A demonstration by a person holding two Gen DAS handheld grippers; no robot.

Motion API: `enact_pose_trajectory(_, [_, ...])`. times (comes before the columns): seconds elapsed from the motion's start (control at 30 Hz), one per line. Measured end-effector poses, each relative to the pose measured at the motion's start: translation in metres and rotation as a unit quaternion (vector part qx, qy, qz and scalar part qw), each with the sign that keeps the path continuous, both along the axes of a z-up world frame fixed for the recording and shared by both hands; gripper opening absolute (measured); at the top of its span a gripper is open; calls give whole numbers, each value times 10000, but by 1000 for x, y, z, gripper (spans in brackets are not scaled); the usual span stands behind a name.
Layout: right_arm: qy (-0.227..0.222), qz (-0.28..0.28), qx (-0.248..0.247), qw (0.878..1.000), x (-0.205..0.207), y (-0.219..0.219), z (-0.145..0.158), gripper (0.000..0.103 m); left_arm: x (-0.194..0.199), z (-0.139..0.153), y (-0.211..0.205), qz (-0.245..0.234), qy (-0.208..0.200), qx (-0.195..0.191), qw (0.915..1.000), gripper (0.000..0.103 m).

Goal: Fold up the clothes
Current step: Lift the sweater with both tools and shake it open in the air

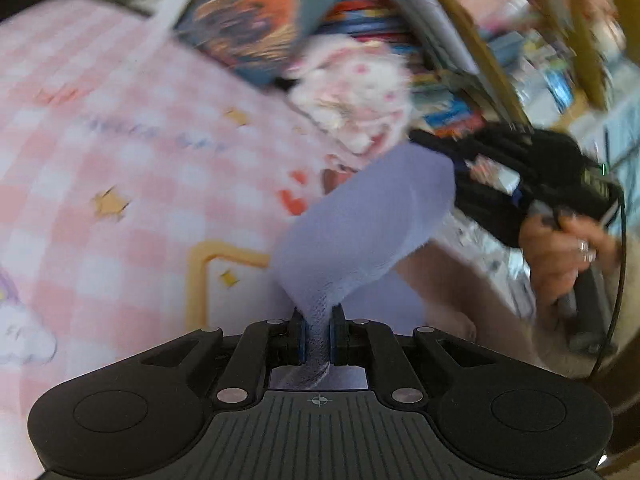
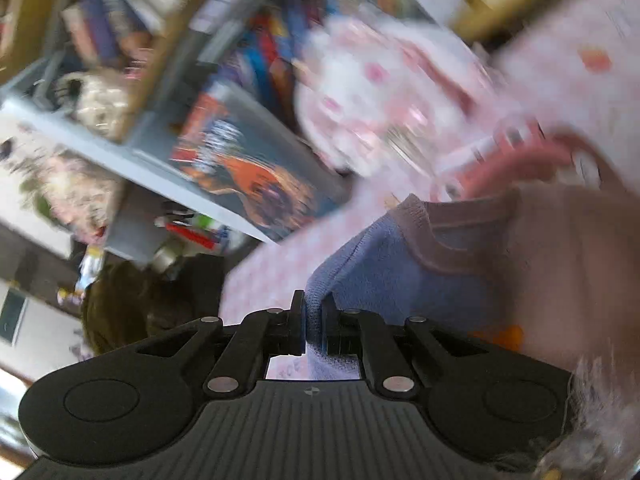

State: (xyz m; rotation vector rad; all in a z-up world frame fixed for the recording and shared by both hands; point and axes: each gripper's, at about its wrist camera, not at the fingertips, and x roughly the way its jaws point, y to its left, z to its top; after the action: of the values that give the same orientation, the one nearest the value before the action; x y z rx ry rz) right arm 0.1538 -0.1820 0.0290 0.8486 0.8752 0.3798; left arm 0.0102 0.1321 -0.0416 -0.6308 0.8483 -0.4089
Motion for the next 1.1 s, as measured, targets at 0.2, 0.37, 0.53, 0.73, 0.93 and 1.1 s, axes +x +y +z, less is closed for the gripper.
enact_pose_trajectory(0.2, [-386,443,-260,9979,32,67,31,8,17,3,-6,159,-12,256,9995,9])
enact_pose_trajectory(0.37, [-618,620,-934,9918,13,83,35,58,24,-7,8,450,139,386,9981,9])
enact_pose_trajectory(0.53, [-501,400,-1529,9862,-31,32,7,58,24,-10,11,379,101,564,9976,10])
enact_pose_trajectory(0.73, [44,-46,-2679,9634,-109,-36,-35,56,29,-12,14,291,122,622,9976,15])
enact_pose_trajectory(0.93, [278,-122,-2461,9688,-144,-51,-55,55,38,-15,13,322,204,571,9976,15])
enact_pose_trajectory(1.1, [159,674,-3416,9373,-144,-14,-64,58,44,-16,8,471,259,497,9973,16])
